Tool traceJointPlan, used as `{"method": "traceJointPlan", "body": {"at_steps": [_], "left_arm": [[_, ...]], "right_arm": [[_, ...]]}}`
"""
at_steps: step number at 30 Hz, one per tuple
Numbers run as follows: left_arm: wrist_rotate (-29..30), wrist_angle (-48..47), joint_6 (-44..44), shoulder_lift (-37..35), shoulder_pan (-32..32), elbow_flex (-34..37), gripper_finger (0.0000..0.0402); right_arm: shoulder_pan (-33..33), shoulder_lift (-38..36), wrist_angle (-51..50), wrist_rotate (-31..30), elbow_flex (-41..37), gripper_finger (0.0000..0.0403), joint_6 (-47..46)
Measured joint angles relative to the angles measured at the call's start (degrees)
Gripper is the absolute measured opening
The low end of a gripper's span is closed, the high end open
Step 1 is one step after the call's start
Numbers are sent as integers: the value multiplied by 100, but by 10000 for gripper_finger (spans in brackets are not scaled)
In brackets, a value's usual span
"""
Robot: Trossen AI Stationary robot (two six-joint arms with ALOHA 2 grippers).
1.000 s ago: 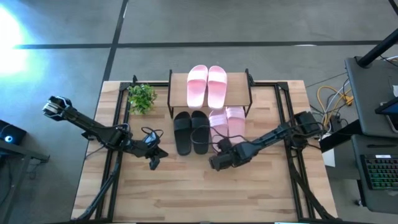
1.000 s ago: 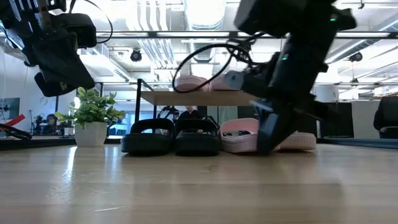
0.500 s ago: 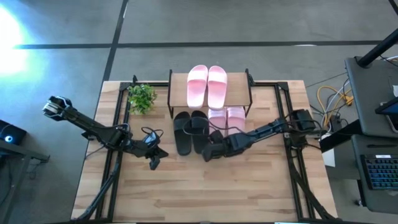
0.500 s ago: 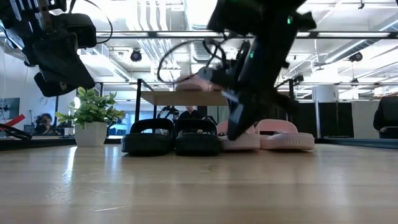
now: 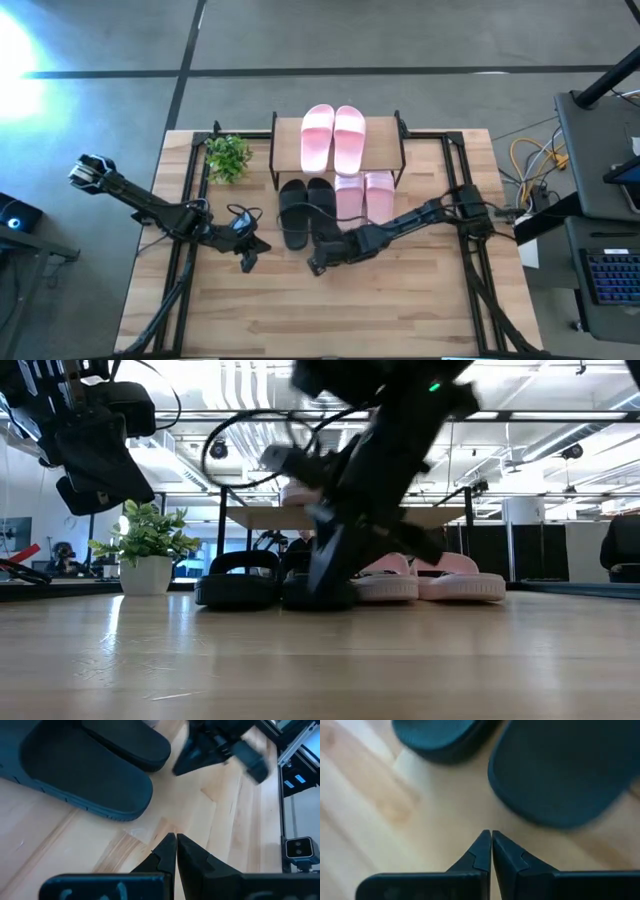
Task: Pick and place slides into the shelf
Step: Move the pair of slides from the middle of the table to under the shelf
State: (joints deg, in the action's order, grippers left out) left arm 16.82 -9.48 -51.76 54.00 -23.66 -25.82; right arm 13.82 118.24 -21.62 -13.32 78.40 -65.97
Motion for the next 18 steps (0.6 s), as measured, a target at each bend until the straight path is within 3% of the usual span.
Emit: {"method": "traceJointPlan", "body": {"at_steps": [5,11,14,18], "left_arm": [[0,4,-5,-2,0,0,0],[0,0,-34,0,1,0,0],[-2,13,-107,8,0,8,0],[-271,625,-180,184,-17,31,0]], "right_arm": [[-158,436,-450,-421,594,9,376],[-254,439,-1394,-1281,1050,9,517],[-294,314,-1358,-1066,1076,9,847],[-286,244,-1314,-244,1114,9,1368]]}}
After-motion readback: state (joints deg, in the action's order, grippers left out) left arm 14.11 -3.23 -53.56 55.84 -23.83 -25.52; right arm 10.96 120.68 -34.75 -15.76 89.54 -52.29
